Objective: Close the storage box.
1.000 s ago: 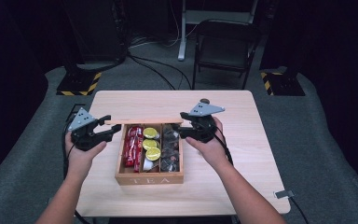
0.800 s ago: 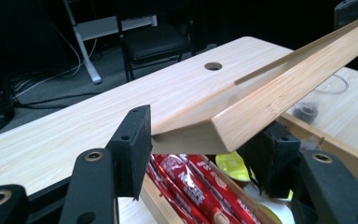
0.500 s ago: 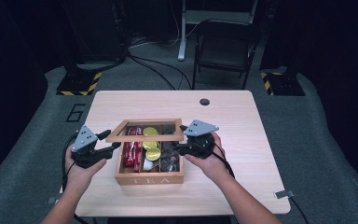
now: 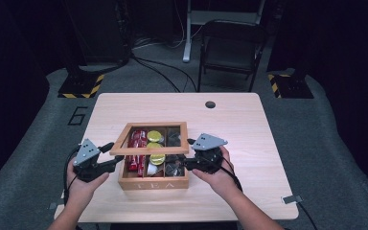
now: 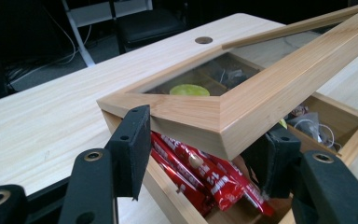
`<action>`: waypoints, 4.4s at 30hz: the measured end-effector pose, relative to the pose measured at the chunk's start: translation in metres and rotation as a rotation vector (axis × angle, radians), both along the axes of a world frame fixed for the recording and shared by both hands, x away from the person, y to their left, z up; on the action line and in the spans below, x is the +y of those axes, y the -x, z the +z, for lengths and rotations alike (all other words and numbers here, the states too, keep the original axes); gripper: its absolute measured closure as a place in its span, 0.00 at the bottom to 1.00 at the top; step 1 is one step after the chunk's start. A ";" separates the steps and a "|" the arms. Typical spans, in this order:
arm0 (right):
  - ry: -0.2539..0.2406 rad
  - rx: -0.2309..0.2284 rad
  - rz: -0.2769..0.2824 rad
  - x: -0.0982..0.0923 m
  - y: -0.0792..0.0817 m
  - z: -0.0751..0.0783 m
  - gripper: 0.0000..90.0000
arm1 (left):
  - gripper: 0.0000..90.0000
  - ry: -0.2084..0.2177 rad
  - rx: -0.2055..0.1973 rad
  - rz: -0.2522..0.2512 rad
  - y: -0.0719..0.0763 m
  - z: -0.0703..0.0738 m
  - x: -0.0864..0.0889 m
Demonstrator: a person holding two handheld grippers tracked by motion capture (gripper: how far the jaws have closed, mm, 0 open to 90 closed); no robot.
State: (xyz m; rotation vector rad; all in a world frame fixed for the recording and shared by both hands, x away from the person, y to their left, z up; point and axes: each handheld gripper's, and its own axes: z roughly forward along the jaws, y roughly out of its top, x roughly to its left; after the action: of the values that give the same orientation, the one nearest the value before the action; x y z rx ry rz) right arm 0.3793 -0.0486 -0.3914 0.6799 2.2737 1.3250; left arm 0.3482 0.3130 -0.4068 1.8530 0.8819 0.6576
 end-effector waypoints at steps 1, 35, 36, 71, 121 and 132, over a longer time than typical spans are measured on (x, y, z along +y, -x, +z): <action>0.003 -0.002 0.000 0.000 0.001 -0.001 0.43 | 0.50 -0.001 0.001 0.002 0.001 -0.001 0.000; -0.008 0.127 -0.004 -0.008 0.024 -0.046 0.44 | 0.50 -0.002 0.087 -0.034 0.017 -0.050 0.003; -0.003 0.129 -0.007 -0.008 0.024 -0.047 0.44 | 0.50 0.003 0.105 -0.042 0.017 -0.051 0.003; 0.048 0.198 0.015 -0.007 0.023 -0.064 0.44 | 0.43 -0.046 0.212 -0.089 0.019 -0.057 -0.001; 0.050 0.232 0.017 -0.013 0.028 -0.073 0.45 | 0.39 0.078 0.215 0.020 -0.009 -0.054 0.040; 0.064 0.245 0.004 -0.013 0.025 -0.078 0.47 | 0.39 0.098 0.216 0.057 -0.014 -0.059 0.050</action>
State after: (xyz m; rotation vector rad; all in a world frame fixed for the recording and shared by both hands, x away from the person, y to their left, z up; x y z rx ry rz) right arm 0.3541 -0.0615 -0.4694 0.8568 2.4975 1.2223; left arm 0.3622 0.3626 -0.4662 1.8387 1.0913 0.4456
